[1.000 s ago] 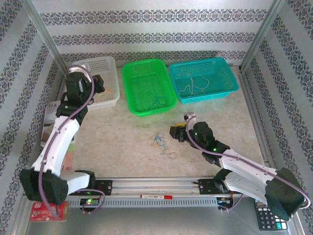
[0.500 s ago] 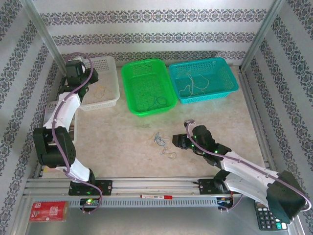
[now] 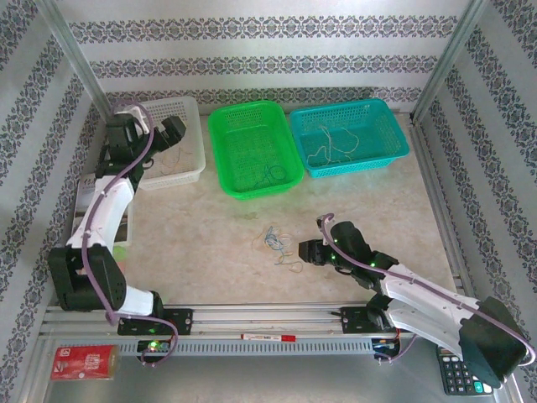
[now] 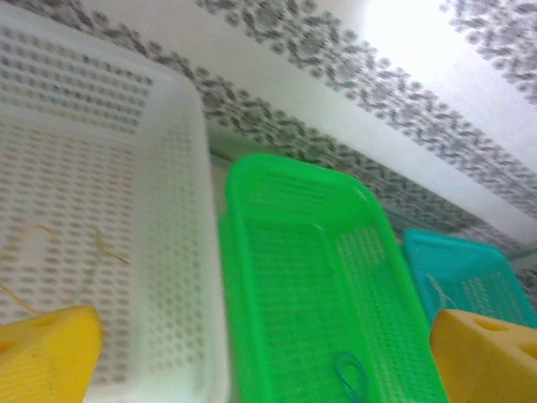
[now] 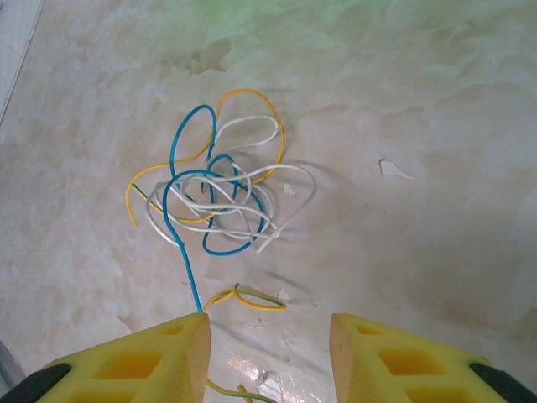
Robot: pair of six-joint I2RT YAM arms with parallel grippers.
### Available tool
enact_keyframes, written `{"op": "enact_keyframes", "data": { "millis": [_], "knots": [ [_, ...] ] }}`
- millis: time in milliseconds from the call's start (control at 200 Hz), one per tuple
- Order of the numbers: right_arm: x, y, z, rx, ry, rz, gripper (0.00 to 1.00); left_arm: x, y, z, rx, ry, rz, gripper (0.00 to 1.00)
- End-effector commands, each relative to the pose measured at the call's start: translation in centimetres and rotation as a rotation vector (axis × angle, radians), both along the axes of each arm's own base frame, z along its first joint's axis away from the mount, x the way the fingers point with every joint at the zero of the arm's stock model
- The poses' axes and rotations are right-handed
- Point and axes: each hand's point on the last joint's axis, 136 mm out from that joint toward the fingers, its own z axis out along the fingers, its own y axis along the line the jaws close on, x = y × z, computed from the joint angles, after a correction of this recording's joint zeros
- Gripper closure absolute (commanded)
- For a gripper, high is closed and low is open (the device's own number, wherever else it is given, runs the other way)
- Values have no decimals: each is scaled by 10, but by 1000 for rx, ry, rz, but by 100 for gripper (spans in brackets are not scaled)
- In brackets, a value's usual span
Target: Untangle the cables
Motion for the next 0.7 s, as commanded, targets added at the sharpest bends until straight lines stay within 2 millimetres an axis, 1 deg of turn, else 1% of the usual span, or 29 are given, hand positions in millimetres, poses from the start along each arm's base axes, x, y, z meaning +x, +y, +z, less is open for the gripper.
{"op": "enact_keyframes", "data": {
  "millis": [0, 210, 315, 445, 615, 694],
  "knots": [
    [-11, 4, -11, -18, 49, 43, 60, -21, -50, 12, -99, -38, -134, 0],
    [-21, 10, -26, -64, 91, 94, 60, -61, -114, 3, -179, -30, -264, 0],
    [-26, 13, -33, -83, 109, 123, 59, -77, -137, -3, -207, -22, -301, 0],
    [-33, 18, -39, -92, 128, 164, 59, -87, -149, -4, -250, -33, -318, 0],
    [-41, 21, -43, -95, 139, 192, 59, -92, -151, -4, -258, -36, -319, 0],
    [-42, 22, -40, -80, 134, 194, 57, -93, -152, -2, -260, -39, -324, 0]
  ]
}}
